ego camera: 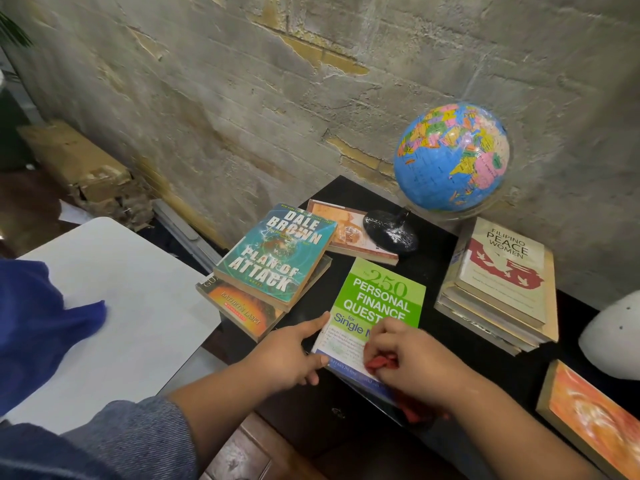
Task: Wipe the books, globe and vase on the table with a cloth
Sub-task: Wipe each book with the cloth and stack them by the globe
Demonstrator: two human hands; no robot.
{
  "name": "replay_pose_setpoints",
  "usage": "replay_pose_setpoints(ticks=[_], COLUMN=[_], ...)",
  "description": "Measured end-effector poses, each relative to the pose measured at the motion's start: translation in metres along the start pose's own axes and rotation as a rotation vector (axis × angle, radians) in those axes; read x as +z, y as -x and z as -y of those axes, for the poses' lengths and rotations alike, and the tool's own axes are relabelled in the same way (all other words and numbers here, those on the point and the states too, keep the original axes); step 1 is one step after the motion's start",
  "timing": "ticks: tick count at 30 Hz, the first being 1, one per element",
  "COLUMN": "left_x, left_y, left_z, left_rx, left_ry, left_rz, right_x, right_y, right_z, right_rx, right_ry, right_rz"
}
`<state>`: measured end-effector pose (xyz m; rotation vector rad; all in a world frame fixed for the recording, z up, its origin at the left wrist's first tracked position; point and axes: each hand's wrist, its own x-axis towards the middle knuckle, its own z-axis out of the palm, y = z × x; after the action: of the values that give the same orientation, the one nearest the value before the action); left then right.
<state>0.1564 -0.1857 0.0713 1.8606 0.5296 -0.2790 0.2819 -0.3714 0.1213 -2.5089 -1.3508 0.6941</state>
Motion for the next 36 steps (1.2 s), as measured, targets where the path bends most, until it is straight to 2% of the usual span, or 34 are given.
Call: replay_pose_setpoints(ticks=[3,5,8,11,13,17,22,26,29,33,36], left_x=[0.001,0.001,0.001,0.000,0.001,0.000,0.000,0.001,0.001,-0.001,-0.003], left_y=[0.000,0.000,-0.001,-0.001,-0.001,-0.001,0.001,0.000,-0.001,0.005,0.009], left_z=[0.001,0.000,0.000,0.000,-0.001,-0.001,-0.002,-0.002,-0.001,-0.009,-0.012], left_rx=[-0.007,-0.014,-0.029,-0.038,-0.038,-0.029,-0.027,-0.012,-0.007,0.000,-0.007], left_ry=[0.012,0.015,0.005,0.014,0.024,0.030,0.041,0.050,0.060,0.072,0.049], left_rz=[-0.001,-0.004,0.000,0.008,0.008,0.005,0.015,0.009,0.003,0.025,0.038], right_x=[-0.001,0.009,0.017,0.006,0.006,0.022,0.008,0.014,0.020,0.009,-0.017], right_y=[0.005,0.007,0.016,0.025,0.026,0.019,0.025,0.015,-0.010,-0.030,-0.027], right_z=[-0.012,-0.003,0.000,-0.020,-0.023,0.000,-0.018,0.002,0.027,0.024,0.017], right_rx=[0.077,-0.002,-0.074,0.050,0.084,-0.028,0.029,-0.056,-0.128,-0.018,0.090], right_ry=[0.008,0.057,-0.003,-0.088,-0.049,0.020,-0.055,0.019,0.012,-0.090,-0.332], right_rz=[-0.106,-0.106,-0.047,-0.101,-0.162,-0.094,-0.008,0.008,-0.049,-0.134,-0.433])
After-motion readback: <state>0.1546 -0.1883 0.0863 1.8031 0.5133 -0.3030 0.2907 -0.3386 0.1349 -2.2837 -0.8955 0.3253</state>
